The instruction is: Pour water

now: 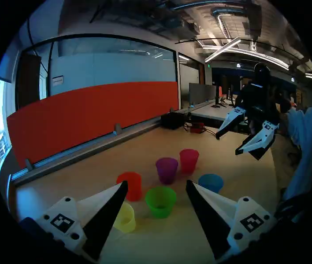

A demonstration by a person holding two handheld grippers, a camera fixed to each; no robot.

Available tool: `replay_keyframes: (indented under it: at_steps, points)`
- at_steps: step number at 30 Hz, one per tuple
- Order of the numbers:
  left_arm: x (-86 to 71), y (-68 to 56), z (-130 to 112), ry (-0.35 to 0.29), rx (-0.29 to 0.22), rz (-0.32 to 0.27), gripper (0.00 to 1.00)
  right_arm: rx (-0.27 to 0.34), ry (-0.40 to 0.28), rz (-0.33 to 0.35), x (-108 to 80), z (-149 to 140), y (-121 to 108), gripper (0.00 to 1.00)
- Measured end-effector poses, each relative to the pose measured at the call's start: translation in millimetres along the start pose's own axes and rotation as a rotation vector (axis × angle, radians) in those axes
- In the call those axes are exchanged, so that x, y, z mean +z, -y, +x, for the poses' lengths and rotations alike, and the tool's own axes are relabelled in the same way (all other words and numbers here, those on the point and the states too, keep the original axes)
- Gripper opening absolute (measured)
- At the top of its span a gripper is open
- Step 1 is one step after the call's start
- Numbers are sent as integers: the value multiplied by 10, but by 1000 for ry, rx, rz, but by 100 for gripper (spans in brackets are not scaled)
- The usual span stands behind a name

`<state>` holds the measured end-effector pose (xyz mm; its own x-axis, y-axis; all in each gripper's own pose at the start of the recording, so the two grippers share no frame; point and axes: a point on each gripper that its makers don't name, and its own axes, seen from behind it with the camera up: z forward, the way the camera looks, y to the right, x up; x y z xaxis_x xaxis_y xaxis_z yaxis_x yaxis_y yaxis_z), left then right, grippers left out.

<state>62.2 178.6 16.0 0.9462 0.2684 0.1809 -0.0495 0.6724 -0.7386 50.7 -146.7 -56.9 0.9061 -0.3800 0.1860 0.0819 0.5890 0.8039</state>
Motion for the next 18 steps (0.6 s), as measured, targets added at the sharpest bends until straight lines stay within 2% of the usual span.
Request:
replay_keyframes:
  at_steps: [9, 18]
  points:
    - [216, -84, -305, 52, -15, -23, 98, -2, 71, 18, 159, -408, 80, 100]
    - [407, -154, -549, 108, 3, -37, 98, 13, 117, 16, 260, -718, 75, 100]
